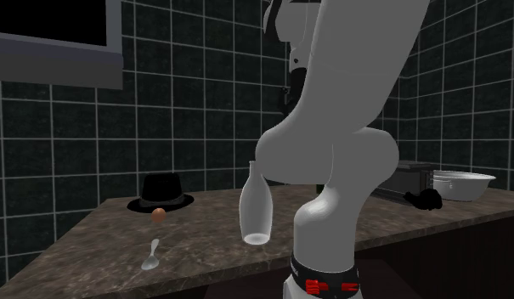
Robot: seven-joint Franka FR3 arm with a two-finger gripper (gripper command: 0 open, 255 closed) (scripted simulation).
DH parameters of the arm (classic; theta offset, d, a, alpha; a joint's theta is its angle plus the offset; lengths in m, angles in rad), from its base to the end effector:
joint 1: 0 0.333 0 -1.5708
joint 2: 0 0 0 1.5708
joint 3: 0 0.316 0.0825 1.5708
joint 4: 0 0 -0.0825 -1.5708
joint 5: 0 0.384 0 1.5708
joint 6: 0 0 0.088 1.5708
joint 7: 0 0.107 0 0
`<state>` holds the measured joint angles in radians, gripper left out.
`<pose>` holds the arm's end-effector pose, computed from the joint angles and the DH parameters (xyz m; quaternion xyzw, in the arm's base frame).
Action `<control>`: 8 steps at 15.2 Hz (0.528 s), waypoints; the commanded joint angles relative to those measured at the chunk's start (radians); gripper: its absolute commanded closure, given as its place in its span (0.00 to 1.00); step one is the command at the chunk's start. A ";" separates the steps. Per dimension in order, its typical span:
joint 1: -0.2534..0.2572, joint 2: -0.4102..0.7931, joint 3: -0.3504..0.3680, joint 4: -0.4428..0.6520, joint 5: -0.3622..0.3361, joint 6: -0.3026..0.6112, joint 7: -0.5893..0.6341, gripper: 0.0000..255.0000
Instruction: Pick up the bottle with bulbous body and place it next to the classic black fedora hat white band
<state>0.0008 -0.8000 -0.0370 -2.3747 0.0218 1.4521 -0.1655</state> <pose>0.2893 -0.0111 0.5763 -0.9953 -0.0715 0.0588 0.0299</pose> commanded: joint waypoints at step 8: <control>0.058 -0.001 0.151 -0.144 0.086 0.177 0.130 0.00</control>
<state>0.0491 -0.8040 0.0888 -2.5033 0.0927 1.6038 -0.0590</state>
